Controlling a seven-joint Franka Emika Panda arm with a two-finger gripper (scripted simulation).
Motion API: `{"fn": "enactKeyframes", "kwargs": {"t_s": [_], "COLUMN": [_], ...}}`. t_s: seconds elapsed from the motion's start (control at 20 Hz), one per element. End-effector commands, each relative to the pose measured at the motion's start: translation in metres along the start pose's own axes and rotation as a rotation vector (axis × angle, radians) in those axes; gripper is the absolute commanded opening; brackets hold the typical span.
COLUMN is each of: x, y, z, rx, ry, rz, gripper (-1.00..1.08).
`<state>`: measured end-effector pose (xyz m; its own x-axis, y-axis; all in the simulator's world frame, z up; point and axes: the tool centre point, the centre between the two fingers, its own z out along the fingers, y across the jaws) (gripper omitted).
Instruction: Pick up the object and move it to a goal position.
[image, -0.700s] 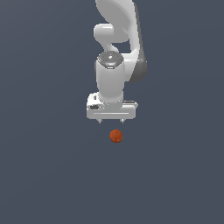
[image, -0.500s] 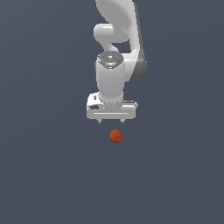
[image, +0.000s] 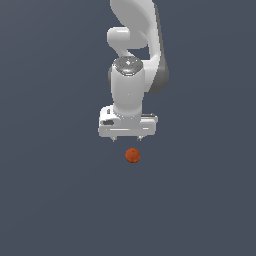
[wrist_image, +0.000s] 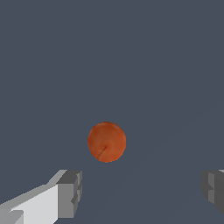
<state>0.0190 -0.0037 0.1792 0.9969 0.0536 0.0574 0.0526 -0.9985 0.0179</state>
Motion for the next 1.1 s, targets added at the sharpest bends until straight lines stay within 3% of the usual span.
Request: {"fn": "enactKeyframes", "kwargs": {"t_s": [0.0, 0.55, 1.05], "x": [0.0, 0.0, -0.001], "y": [0.0, -0.002, -0.006], "z": [0.0, 0.007, 0.024], "rx": [0.0, -0.001, 0.0], "ry": [0.0, -0.006, -0.02], "rz": [-0.002, -0.097, -0.329], "gripper": [1.0, 1.0, 1.0]}}
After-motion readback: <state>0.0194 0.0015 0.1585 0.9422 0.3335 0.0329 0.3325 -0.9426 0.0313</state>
